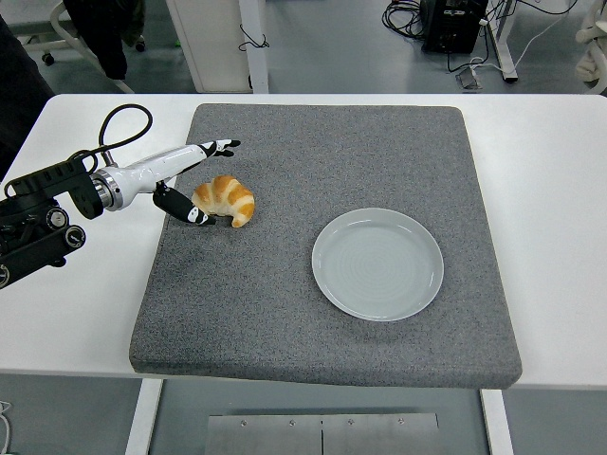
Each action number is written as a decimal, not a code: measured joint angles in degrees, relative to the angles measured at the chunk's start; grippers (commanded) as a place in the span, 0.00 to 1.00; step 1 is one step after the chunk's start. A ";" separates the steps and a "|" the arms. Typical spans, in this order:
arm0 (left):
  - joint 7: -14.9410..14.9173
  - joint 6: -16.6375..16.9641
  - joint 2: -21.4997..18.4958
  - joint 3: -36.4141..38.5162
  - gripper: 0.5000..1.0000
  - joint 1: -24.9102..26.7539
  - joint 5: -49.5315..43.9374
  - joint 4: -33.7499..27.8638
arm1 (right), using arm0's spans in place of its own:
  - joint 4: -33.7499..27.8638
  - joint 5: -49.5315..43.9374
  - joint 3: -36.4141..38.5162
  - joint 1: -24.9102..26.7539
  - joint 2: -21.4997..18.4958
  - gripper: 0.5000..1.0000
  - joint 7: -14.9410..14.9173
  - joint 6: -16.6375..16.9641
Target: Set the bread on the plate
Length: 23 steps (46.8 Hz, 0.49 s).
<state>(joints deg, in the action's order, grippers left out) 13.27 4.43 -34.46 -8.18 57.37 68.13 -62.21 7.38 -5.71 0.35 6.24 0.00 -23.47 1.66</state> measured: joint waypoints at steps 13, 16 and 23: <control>0.00 1.58 0.61 0.53 0.93 -0.06 2.09 0.51 | 0.00 0.00 0.00 -0.01 0.00 1.00 0.00 -0.06; 0.00 2.12 0.89 1.02 0.93 -0.07 2.09 0.70 | 0.00 0.00 0.00 0.00 0.00 1.00 0.00 -0.06; 0.00 3.29 1.83 2.00 0.93 -0.05 2.10 2.08 | 0.00 0.00 0.00 -0.01 0.00 1.00 0.00 -0.02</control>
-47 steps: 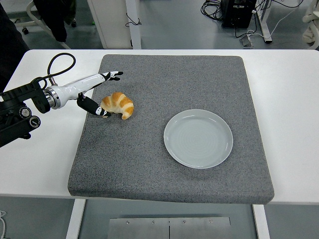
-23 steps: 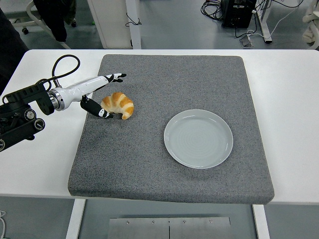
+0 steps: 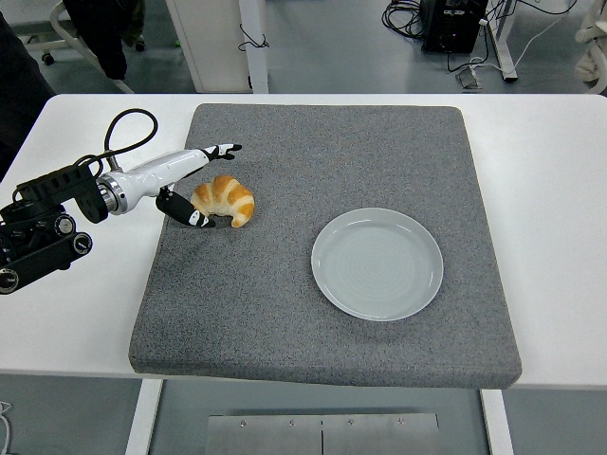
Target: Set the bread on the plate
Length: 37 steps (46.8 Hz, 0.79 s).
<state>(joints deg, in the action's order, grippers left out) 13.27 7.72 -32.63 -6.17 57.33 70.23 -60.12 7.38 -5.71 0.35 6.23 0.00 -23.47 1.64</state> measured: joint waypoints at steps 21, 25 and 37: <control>0.09 1.43 3.95 0.03 0.86 0.02 0.08 4.46 | 0.00 0.00 0.00 0.01 0.00 1.00 0.00 -0.03; 0.09 1.43 3.96 0.10 0.80 -0.16 0.53 4.48 | 0.00 0.00 0.00 0.00 0.00 1.00 0.00 -0.03; 0.26 1.48 3.98 0.10 0.38 -0.46 1.75 4.42 | 0.00 0.00 0.00 0.00 0.00 1.00 0.00 -0.02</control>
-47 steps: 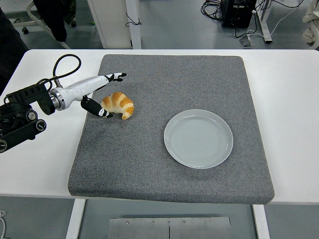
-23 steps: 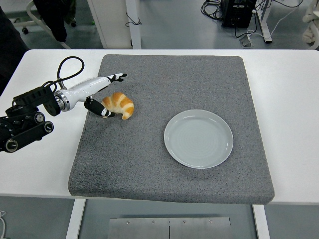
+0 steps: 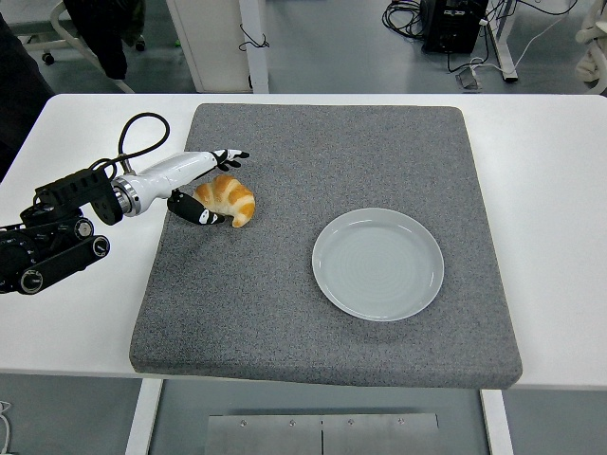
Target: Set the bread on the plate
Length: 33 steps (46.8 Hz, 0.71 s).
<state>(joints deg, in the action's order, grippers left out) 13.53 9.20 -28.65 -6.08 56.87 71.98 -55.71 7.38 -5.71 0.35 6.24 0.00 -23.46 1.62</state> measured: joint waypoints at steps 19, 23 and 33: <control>0.28 -0.06 0.08 -0.14 0.27 0.00 -0.70 -0.02 | 0.00 0.00 0.00 0.00 0.00 1.00 0.00 0.02; 0.50 -0.07 0.08 -0.11 0.25 0.03 -0.67 -0.02 | 0.00 0.00 0.00 0.00 0.00 1.00 0.00 0.03; 0.79 -0.07 0.01 -0.33 0.25 1.67 -0.76 -0.77 | 0.00 0.00 0.00 0.00 0.00 1.00 0.00 0.03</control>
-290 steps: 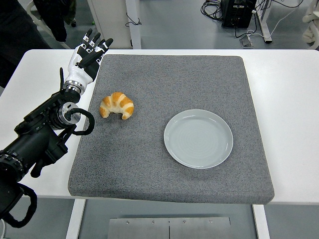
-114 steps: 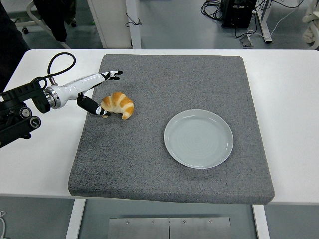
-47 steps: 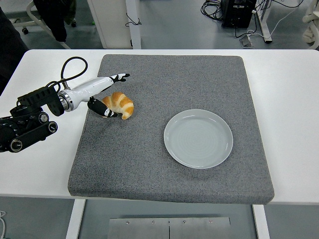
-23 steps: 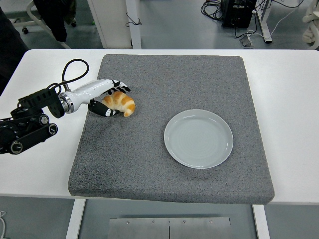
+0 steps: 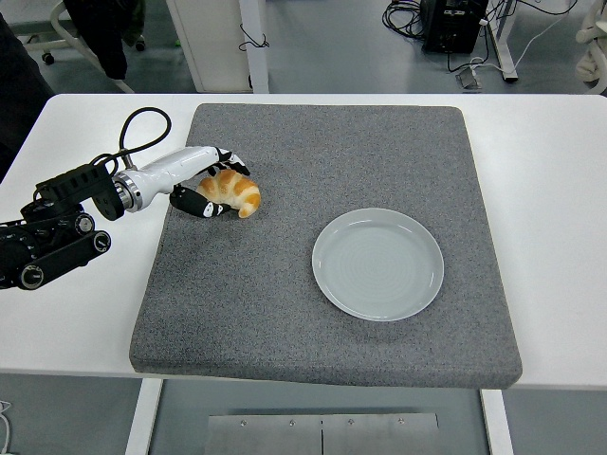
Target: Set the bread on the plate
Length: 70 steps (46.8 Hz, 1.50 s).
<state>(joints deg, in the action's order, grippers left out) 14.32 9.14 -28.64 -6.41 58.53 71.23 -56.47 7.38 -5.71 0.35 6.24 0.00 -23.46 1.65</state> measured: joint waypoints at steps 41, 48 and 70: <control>0.91 -1.94 -3.25 -1.22 0.26 13.87 -0.10 -0.57 | 0.00 0.00 0.00 0.00 0.00 1.00 -0.01 -0.05; 0.91 -2.32 -2.46 -1.25 0.26 15.22 -0.12 -0.58 | 0.00 0.00 0.00 -0.01 0.00 1.00 -0.01 -0.05; 0.41 -2.73 4.43 -1.24 0.27 18.90 -0.05 -0.57 | 0.00 0.00 0.00 -0.01 0.00 1.00 0.00 -0.01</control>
<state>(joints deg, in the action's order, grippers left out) 14.73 6.41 -24.21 -7.65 77.43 71.18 -57.05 7.38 -5.71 0.35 6.23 0.00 -23.46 1.64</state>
